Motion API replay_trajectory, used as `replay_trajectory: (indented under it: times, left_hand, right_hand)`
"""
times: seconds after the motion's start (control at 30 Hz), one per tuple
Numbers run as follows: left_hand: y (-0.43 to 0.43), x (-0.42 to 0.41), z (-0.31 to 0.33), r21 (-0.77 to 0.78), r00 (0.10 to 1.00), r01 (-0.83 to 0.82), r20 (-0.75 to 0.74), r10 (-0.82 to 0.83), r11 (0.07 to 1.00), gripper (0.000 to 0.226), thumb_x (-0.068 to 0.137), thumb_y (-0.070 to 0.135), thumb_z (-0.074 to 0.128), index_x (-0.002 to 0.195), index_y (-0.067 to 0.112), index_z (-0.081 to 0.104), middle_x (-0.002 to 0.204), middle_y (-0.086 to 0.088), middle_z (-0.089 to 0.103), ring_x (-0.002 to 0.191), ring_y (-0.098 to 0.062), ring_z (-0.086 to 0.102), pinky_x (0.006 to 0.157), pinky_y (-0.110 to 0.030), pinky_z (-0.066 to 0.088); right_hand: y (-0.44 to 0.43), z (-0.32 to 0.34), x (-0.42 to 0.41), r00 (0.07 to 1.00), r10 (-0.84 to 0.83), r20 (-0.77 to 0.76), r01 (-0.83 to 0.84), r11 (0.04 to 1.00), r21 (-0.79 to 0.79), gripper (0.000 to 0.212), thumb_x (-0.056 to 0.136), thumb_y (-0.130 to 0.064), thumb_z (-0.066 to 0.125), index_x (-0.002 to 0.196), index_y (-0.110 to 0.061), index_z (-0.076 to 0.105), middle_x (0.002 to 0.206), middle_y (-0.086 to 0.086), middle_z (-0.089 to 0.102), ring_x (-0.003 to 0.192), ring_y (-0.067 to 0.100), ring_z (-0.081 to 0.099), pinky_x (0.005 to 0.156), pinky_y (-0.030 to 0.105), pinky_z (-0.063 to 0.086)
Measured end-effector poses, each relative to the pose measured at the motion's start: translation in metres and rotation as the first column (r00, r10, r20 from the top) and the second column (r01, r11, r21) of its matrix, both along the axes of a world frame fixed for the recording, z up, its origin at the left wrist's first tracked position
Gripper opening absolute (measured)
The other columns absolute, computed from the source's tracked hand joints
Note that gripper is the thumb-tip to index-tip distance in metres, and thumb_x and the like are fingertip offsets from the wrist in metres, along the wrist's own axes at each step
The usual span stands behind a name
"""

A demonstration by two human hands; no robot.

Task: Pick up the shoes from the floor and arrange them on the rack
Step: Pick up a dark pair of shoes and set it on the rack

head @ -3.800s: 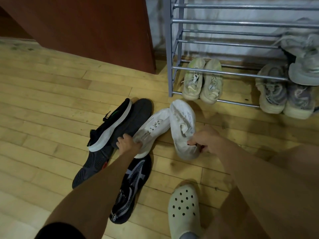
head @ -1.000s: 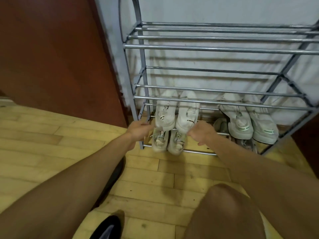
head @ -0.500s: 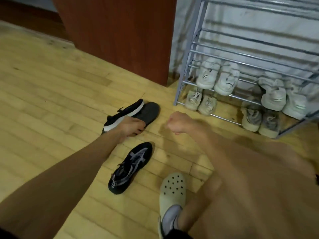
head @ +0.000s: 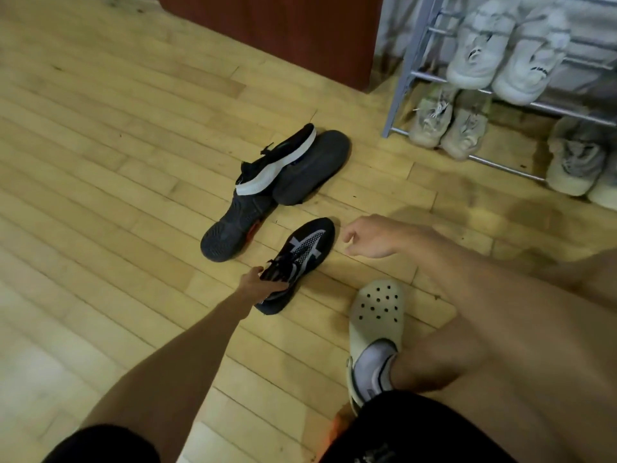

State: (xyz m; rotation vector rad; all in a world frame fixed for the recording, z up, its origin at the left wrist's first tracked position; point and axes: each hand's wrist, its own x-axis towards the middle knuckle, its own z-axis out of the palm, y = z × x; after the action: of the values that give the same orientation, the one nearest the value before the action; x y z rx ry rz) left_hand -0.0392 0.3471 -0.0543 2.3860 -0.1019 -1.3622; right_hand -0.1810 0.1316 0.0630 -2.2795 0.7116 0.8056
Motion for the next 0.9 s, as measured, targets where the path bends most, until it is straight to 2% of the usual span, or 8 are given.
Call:
replay_trajectory:
  times: [0.2, 0.33, 0.43, 0.53, 0.63, 0.73, 0.77, 0.9]
  left_hand:
    - [-0.008, -0.008, -0.016, 0.126, 0.982, 0.013, 0.184, -0.036, 0.992, 0.063, 0.073, 0.026, 0.078, 0.127, 0.008, 0.052, 0.125, -0.017, 0.056, 0.110, -0.033, 0.056, 0.084, -0.037, 0.050]
    - [-0.011, -0.012, -0.013, 0.077, 0.968, -0.250, -0.001, 0.251, 0.965, 0.059, 0.072, 0.008, 0.079, 0.124, 0.007, 0.052, 0.116, -0.013, 0.054, 0.111, -0.031, 0.053, 0.088, -0.043, 0.053]
    - [-0.011, -0.012, -0.005, 0.080, 0.925, -0.336, -0.162, 0.345, 0.939, 0.031, 0.073, -0.002, 0.076, 0.097, 0.004, 0.058, 0.108, -0.013, 0.060, 0.097, -0.029, 0.059, 0.074, -0.041, 0.054]
    - [-0.013, -0.015, 0.008, 0.075, 0.856, -0.399, -0.326, 0.401, 0.914, 0.024, 0.072, 0.003, 0.079, 0.085, 0.005, 0.059, 0.093, -0.011, 0.059, 0.080, -0.025, 0.056, 0.065, -0.037, 0.049]
    - [-0.022, -0.021, 0.029, -0.015, 0.822, -0.481, -0.356, 0.445, 0.877, 0.026, 0.072, 0.009, 0.080, 0.086, 0.006, 0.058, 0.091, -0.008, 0.057, 0.079, -0.023, 0.053, 0.060, -0.035, 0.047]
    - [-0.038, -0.024, 0.063, -0.176, 0.844, -0.477, -0.366, 0.393, 0.861, 0.023, 0.077, 0.011, 0.077, 0.093, 0.006, 0.061, 0.102, -0.011, 0.062, 0.086, -0.026, 0.056, 0.065, -0.038, 0.050]
    - [-0.045, -0.024, 0.077, -0.237, 0.857, -0.462, -0.370, 0.360, 0.855, 0.022, 0.079, 0.011, 0.075, 0.096, 0.006, 0.062, 0.106, -0.012, 0.063, 0.088, -0.027, 0.057, 0.068, -0.039, 0.051]
    - [-0.078, -0.019, 0.142, -0.491, 0.936, -0.330, -0.283, 0.210, 0.806, 0.019, 0.082, 0.013, 0.072, 0.100, 0.013, 0.067, 0.100, -0.006, 0.068, 0.087, -0.023, 0.060, 0.070, -0.037, 0.055]
  right_hand:
    - [-0.012, -0.011, 0.000, 0.994, 0.068, -0.090, -0.067, 0.998, 0.012, 0.035, 0.093, -0.026, 0.056, 0.125, -0.015, 0.062, 0.125, 0.006, 0.065, 0.113, 0.023, 0.060, 0.094, 0.033, 0.047]
    - [-0.019, -0.008, 0.005, 0.999, 0.025, -0.037, -0.024, 0.999, 0.030, 0.036, 0.094, -0.026, 0.054, 0.127, -0.016, 0.061, 0.126, 0.006, 0.064, 0.113, 0.025, 0.059, 0.095, 0.033, 0.046]
    - [-0.019, -0.007, 0.008, 1.000, 0.017, -0.024, -0.016, 0.999, 0.032, 0.034, 0.093, -0.027, 0.055, 0.124, -0.016, 0.063, 0.121, 0.006, 0.065, 0.108, 0.025, 0.060, 0.093, 0.035, 0.048]
    - [-0.016, -0.003, 0.007, 1.000, 0.017, -0.026, -0.016, 0.999, 0.039, 0.035, 0.093, -0.026, 0.055, 0.125, -0.015, 0.062, 0.123, 0.008, 0.063, 0.110, 0.027, 0.060, 0.094, 0.036, 0.048]
    - [-0.011, 0.002, 0.007, 0.999, 0.011, -0.031, -0.011, 1.000, 0.011, 0.034, 0.093, -0.027, 0.056, 0.122, -0.011, 0.062, 0.124, 0.010, 0.063, 0.111, 0.027, 0.060, 0.093, 0.036, 0.049]
    - [-0.008, 0.011, 0.010, 0.994, -0.109, -0.009, 0.110, 0.994, 0.026, 0.026, 0.093, -0.037, 0.054, 0.095, -0.011, 0.057, 0.094, 0.007, 0.063, 0.081, 0.022, 0.061, 0.070, 0.033, 0.052]
    - [-0.007, 0.017, 0.011, 0.981, -0.193, 0.015, 0.192, 0.979, 0.062, 0.030, 0.093, -0.043, 0.053, 0.098, -0.014, 0.056, 0.093, 0.007, 0.061, 0.079, 0.021, 0.061, 0.067, 0.031, 0.051]
    - [-0.008, 0.054, 0.014, 0.839, -0.524, 0.143, 0.459, 0.825, 0.331, 0.065, 0.087, -0.053, 0.058, 0.138, -0.014, 0.049, 0.133, 0.010, 0.058, 0.102, 0.026, 0.065, 0.078, 0.033, 0.056]
